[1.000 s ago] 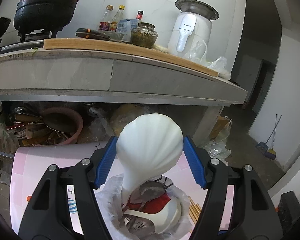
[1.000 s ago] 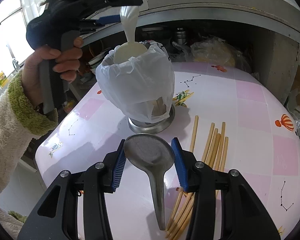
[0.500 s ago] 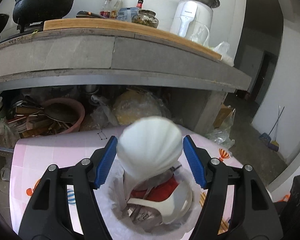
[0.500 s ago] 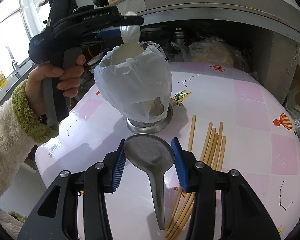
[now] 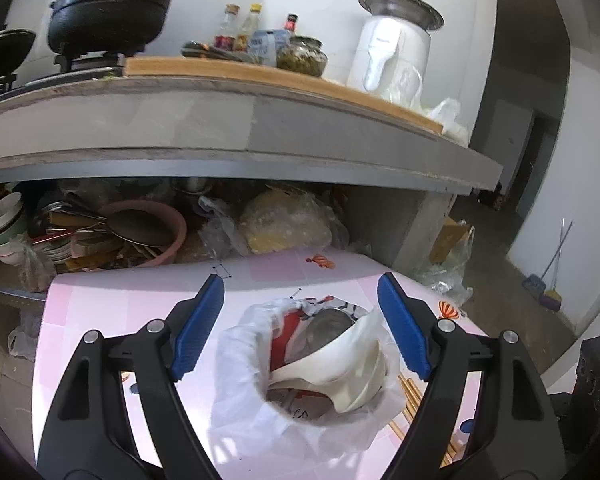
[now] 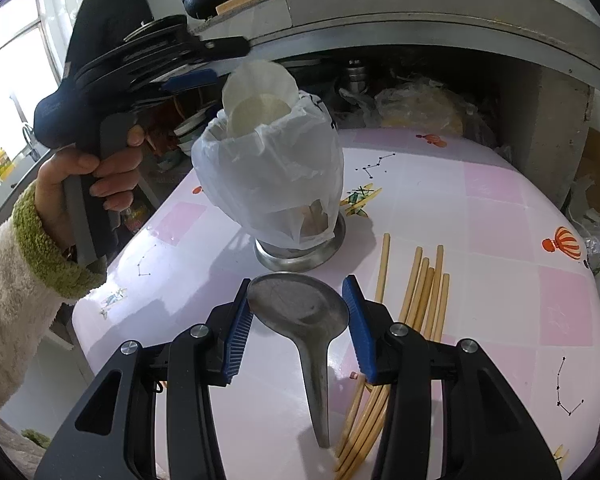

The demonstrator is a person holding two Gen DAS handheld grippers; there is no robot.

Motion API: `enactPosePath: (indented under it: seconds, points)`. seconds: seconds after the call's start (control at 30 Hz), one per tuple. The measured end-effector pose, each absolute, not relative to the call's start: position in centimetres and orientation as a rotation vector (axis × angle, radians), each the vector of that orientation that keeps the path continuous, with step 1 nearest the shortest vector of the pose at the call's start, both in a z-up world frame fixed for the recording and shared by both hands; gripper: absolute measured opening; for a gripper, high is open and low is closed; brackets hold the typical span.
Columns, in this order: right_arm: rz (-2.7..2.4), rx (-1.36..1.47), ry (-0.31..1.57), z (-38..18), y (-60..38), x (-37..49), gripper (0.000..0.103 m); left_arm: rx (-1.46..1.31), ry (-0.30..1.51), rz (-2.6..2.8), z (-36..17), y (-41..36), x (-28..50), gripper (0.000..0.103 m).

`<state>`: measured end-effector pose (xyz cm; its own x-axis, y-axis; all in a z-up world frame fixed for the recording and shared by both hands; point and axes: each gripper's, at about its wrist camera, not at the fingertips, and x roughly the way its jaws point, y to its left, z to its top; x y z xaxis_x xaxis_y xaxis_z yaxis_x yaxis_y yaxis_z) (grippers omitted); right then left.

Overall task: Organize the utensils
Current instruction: 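Carry the steel spoon up over the bagged holder with the right gripper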

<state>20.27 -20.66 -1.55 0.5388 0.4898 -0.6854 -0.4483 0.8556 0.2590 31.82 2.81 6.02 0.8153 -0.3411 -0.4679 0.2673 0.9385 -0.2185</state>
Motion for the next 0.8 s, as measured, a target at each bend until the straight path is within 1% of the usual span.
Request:
enactPosePath:
  seconds: [0.2, 0.47, 0.63, 0.8]
  points:
    - [0.557, 0.05, 0.804, -0.2, -20.6, 19.9, 0.044, -0.193, 0.488, -0.302, 7.0, 5.3, 29.1, 0.076]
    - [0.576, 0.058, 0.759, 2.7, -20.8, 20.1, 0.044, -0.223, 0.479, -0.253, 6.4, 7.4, 24.2, 0.077]
    - [0.627, 0.062, 0.692, 7.2, -20.7, 21.2, 0.044, -0.208, 0.465, -0.227, 5.5, 8.2, 21.2, 0.078]
    - [0.719, 0.102, 0.603, 14.2, -19.8, 23.6, 0.044, -0.2, 0.469, -0.205, 4.3, 8.9, 18.7, 0.079]
